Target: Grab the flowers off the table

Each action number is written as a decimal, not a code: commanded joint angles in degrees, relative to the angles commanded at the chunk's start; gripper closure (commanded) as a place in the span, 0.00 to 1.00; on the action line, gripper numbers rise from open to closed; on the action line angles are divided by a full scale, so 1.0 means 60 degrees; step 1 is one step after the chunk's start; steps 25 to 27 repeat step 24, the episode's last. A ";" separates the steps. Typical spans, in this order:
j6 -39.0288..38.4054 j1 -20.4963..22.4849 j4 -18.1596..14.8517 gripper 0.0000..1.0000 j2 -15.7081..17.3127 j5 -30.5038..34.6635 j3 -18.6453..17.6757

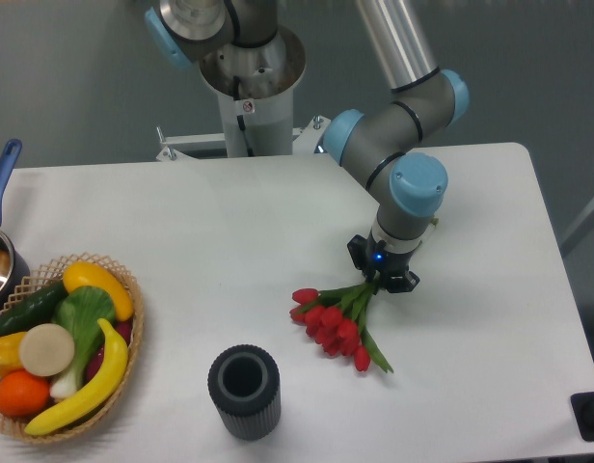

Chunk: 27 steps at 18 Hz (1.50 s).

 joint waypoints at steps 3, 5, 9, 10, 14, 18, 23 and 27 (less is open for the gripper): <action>-0.0015 0.0219 -0.0029 0.85 0.0323 0.0000 0.0146; 0.0072 0.0336 -0.0059 0.84 0.0498 0.0102 0.0365; -0.0030 0.0688 -0.0350 0.81 0.0733 0.0073 0.0995; -0.0030 0.0747 -0.0598 0.82 0.0733 0.0117 0.1228; 0.0102 0.0849 -0.2836 0.81 0.0588 0.0176 0.2999; 0.0117 0.0850 -0.3867 0.81 0.0338 0.0176 0.4071; 0.0146 0.0850 -0.4481 0.81 0.0397 0.0452 0.4452; 0.0262 0.0864 -0.4628 0.81 0.0382 0.0628 0.4511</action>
